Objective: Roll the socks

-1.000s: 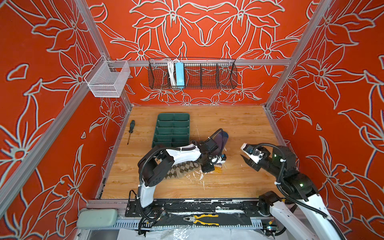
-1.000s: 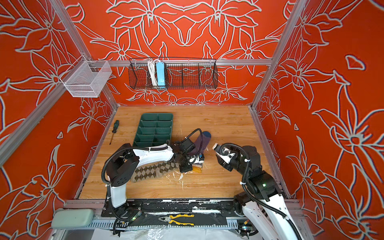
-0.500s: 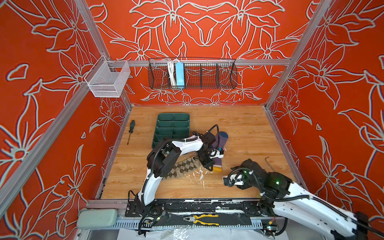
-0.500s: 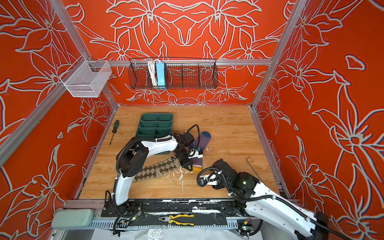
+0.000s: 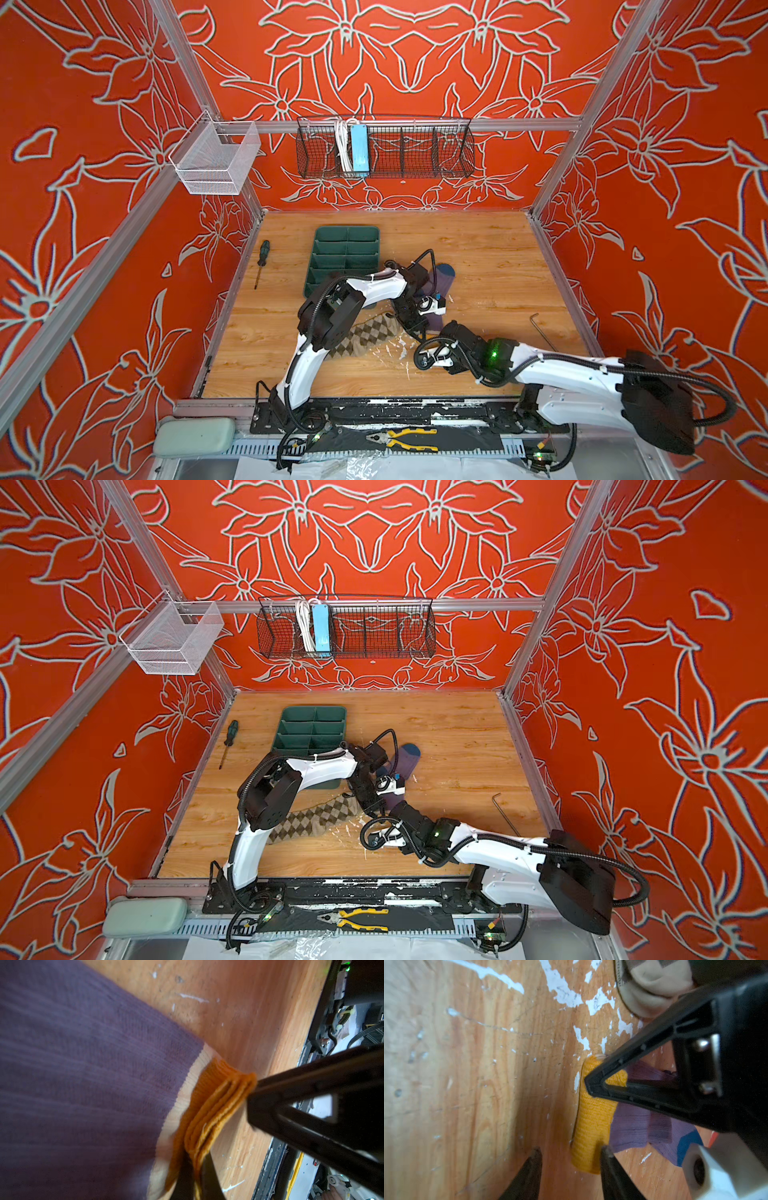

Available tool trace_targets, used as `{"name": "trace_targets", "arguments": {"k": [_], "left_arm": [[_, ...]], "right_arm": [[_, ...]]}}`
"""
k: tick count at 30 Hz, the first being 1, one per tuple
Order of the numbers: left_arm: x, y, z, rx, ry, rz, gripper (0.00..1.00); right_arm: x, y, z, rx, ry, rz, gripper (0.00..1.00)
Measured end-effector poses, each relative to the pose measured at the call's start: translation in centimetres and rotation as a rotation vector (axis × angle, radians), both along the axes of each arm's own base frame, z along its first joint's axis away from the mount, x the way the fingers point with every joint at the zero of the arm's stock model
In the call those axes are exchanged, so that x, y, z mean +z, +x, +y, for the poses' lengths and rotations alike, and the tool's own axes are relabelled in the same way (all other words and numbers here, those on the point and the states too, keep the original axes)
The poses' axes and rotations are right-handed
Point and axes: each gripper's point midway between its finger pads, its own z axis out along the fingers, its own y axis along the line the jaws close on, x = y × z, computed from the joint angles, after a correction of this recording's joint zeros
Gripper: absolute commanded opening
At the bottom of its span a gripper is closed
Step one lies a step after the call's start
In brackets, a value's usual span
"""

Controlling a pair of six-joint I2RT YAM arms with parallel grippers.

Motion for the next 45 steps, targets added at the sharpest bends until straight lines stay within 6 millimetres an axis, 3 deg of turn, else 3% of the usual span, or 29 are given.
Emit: {"name": "trace_targets", "arguments": {"k": [5,8,17,23,26,31,35,40,42,45], "left_arm": [[0.0,0.0,0.0,0.000,0.000,0.001,0.00],[0.0,-0.1,0.0,0.000,0.001,0.003,0.06],[0.1,-0.3,0.2,0.000,0.003,0.006,0.13],[0.6,-0.5,0.4,-0.001,-0.004,0.001,0.31],[1.5,-0.9,0.8,0.000,-0.013,-0.017,0.38],[5.0,-0.5,1.5,0.024,-0.062,-0.111,0.42],[9.1,1.6,2.9,0.097,-0.112,-0.279,0.42],[14.7,5.4,7.9,0.263,-0.119,-0.649,0.45],[17.5,5.5,10.3,0.302,-0.129,-0.829,0.51],[21.3,3.8,12.8,0.288,-0.183,-1.042,0.57]], "right_arm": [[-0.6,0.4,0.3,-0.023,0.011,-0.006,0.29],[-1.0,0.8,0.5,-0.039,0.011,-0.014,0.21],[-1.2,1.9,0.8,-0.076,0.008,-0.047,0.16],[-1.1,2.1,1.0,-0.086,0.008,-0.038,0.00],[-1.1,1.9,1.1,-0.086,0.007,0.000,0.00],[-1.0,1.2,1.2,-0.080,0.013,0.105,0.00],[-1.0,0.6,1.5,-0.086,0.022,0.201,0.00],[-0.9,0.0,2.0,-0.098,0.031,0.331,0.00],[-1.0,0.0,2.2,-0.113,0.033,0.391,0.00],[-1.0,0.1,2.5,-0.147,0.044,0.487,0.00]]}}
